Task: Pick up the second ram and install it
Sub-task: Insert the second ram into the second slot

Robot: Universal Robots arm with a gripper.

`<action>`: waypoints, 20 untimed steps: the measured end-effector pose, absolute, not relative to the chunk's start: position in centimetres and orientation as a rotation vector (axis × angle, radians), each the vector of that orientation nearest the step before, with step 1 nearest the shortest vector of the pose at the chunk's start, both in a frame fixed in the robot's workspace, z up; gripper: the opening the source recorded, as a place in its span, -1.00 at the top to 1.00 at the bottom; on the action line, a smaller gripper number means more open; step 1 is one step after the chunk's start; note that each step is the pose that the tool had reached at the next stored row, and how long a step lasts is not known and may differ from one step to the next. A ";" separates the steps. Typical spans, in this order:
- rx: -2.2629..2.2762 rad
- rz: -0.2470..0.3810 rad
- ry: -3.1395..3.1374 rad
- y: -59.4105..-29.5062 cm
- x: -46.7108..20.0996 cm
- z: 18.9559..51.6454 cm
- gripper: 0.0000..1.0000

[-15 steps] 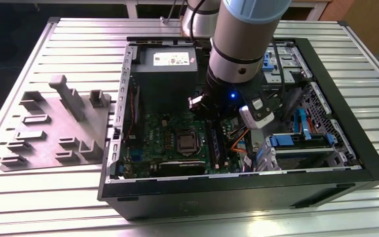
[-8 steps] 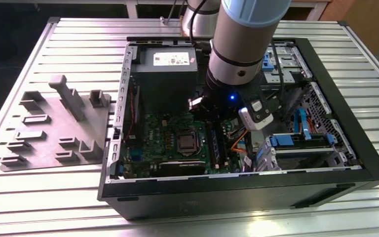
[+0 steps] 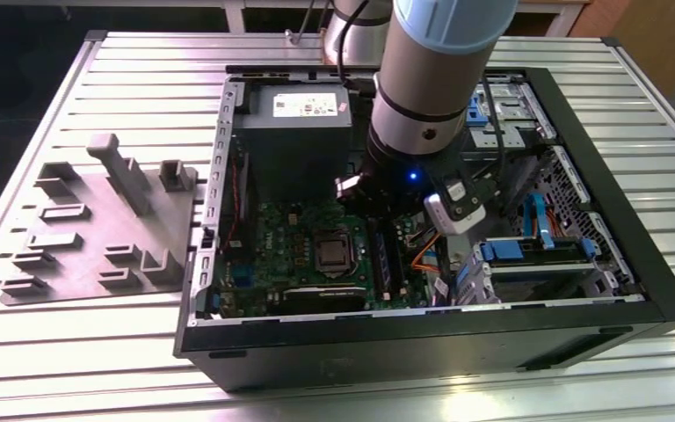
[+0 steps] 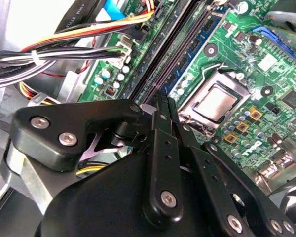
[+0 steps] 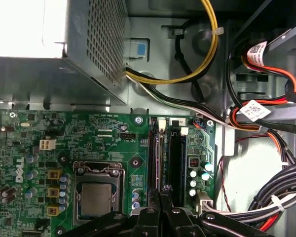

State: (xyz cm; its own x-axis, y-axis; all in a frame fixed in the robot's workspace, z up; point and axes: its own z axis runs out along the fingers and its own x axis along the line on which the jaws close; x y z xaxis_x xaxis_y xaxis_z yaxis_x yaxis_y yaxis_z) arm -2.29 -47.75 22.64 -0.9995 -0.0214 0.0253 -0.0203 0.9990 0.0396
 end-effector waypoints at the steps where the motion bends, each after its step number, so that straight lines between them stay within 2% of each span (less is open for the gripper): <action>1: 0.033 -0.061 -3.115 -47.8 -2.3 22.6 0.76; 20: 0.008 -0.061 -3.116 -47.8 -2.1 22.5 0.76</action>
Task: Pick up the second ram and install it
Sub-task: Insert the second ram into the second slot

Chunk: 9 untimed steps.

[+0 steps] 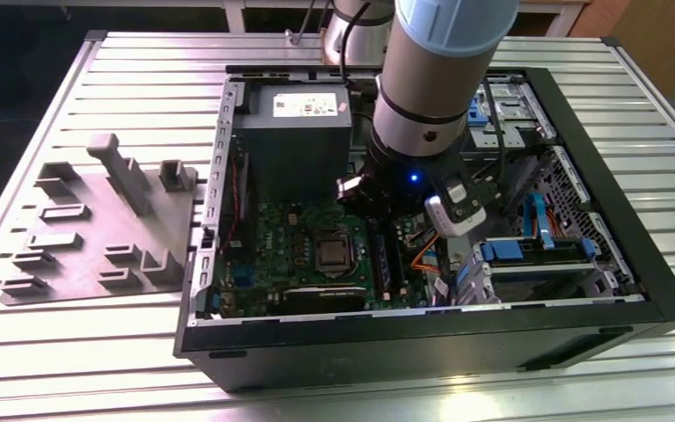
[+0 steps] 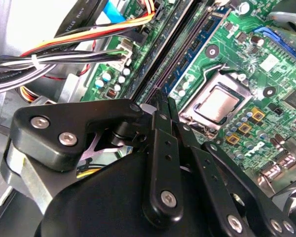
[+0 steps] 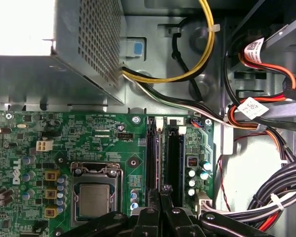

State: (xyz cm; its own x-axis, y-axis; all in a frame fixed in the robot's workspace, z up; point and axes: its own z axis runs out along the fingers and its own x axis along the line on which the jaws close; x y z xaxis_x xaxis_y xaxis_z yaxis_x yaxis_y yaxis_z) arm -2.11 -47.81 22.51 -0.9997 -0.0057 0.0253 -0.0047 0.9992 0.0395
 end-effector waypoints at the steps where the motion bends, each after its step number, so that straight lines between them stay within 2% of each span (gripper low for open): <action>1: 0.003 -0.062 -3.116 -47.8 -2.1 22.5 0.76; 9: -0.016 -0.062 -3.116 -47.8 -2.1 22.4 0.76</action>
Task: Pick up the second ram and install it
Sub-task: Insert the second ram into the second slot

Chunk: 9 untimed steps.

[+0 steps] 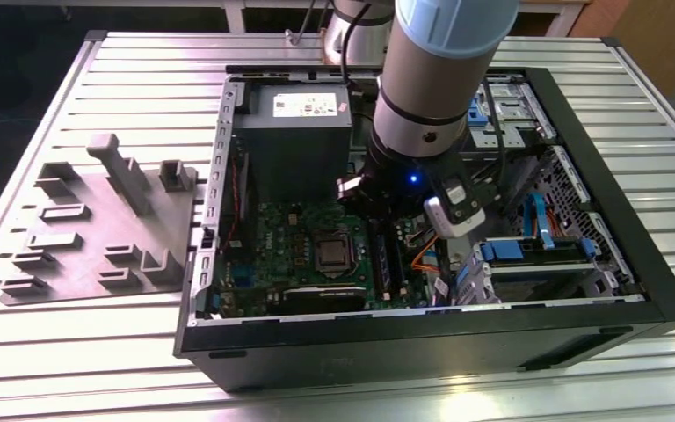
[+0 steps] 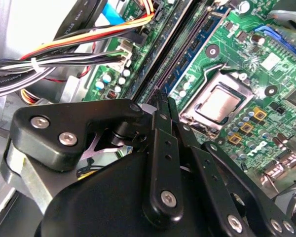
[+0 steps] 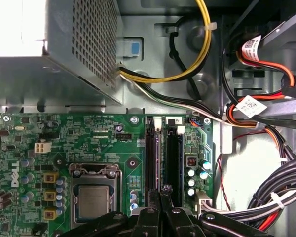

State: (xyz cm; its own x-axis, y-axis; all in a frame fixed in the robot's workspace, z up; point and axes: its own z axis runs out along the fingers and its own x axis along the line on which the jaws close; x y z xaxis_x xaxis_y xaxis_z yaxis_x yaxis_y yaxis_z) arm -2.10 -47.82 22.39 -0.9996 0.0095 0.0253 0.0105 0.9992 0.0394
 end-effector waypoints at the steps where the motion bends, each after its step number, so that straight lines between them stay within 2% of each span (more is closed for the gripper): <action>1: -0.018 -0.062 -3.116 -47.8 -2.1 22.3 0.76; 9: -0.029 -0.062 -3.116 -47.8 -2.1 22.1 0.76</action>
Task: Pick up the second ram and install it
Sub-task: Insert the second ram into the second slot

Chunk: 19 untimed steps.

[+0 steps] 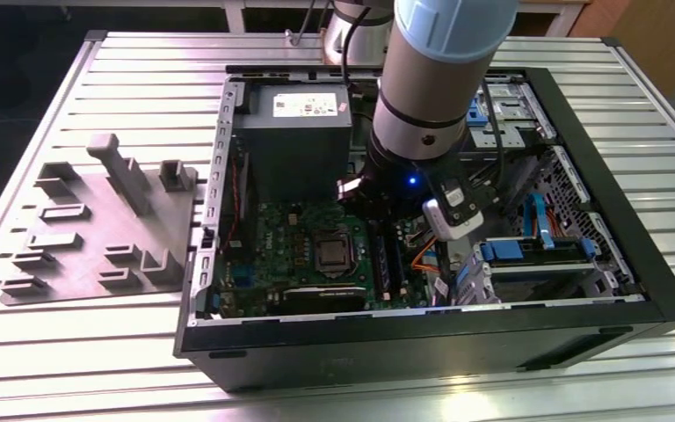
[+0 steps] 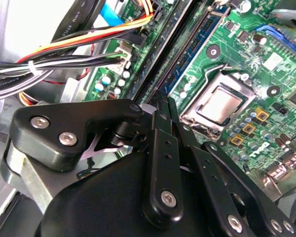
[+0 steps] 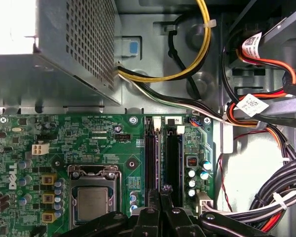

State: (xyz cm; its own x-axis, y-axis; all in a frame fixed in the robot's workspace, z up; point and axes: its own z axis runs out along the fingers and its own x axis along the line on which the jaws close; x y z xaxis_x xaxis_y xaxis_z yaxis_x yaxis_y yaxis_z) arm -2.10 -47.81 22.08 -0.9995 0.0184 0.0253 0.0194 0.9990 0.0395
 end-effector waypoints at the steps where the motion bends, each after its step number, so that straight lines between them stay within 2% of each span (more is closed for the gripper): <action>1: -0.030 -0.062 -3.116 -47.8 -2.1 22.1 0.76; 19: -0.030 -0.068 -3.116 -47.8 -2.1 21.5 0.76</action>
State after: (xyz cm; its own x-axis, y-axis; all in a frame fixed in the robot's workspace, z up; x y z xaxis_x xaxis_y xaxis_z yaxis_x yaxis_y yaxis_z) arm -2.11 -47.84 21.53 -0.9995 0.0186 0.0249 0.0197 0.9989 0.0436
